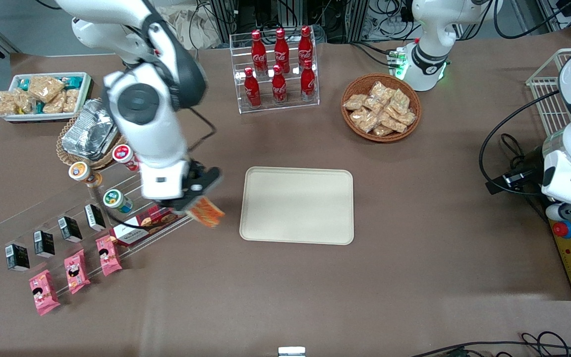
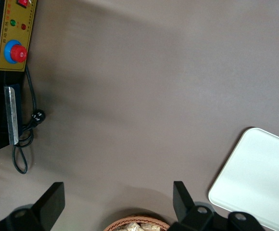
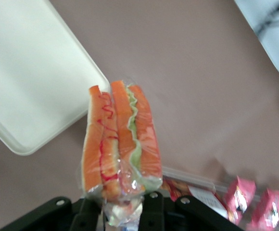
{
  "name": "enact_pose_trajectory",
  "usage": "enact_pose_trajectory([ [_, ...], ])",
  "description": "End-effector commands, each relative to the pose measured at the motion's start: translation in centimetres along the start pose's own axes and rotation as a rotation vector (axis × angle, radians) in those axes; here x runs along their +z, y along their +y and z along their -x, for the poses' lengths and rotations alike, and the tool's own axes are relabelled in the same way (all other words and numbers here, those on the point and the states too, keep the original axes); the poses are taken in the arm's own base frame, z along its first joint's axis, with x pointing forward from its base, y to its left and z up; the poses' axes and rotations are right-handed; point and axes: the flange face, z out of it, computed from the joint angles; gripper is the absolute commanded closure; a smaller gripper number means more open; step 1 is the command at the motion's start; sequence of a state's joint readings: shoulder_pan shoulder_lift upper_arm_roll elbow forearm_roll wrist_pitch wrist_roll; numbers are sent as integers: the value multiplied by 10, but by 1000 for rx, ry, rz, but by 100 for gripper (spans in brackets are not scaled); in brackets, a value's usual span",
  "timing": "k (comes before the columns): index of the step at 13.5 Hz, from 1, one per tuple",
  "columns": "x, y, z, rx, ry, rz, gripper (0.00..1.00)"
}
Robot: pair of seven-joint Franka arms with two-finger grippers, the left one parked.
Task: Place sandwich on tray
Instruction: 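Carry the sandwich over the beige tray with the right gripper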
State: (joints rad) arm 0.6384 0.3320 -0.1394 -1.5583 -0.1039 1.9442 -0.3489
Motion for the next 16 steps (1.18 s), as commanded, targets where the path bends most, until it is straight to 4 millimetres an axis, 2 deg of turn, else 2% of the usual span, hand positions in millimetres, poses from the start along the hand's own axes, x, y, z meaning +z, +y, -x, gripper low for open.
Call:
enact_pose_trajectory([
  [1,35,-14,-51,-155,55,40,74],
  [5,96,-40,-86,-377,158,72,74],
  [9,159,-74,-111,-479,266,90,73],
  [11,181,-98,-117,-503,277,60,73],
  [13,192,-126,-121,-517,283,9,73],
  [16,208,-140,-121,-507,274,-41,72],
])
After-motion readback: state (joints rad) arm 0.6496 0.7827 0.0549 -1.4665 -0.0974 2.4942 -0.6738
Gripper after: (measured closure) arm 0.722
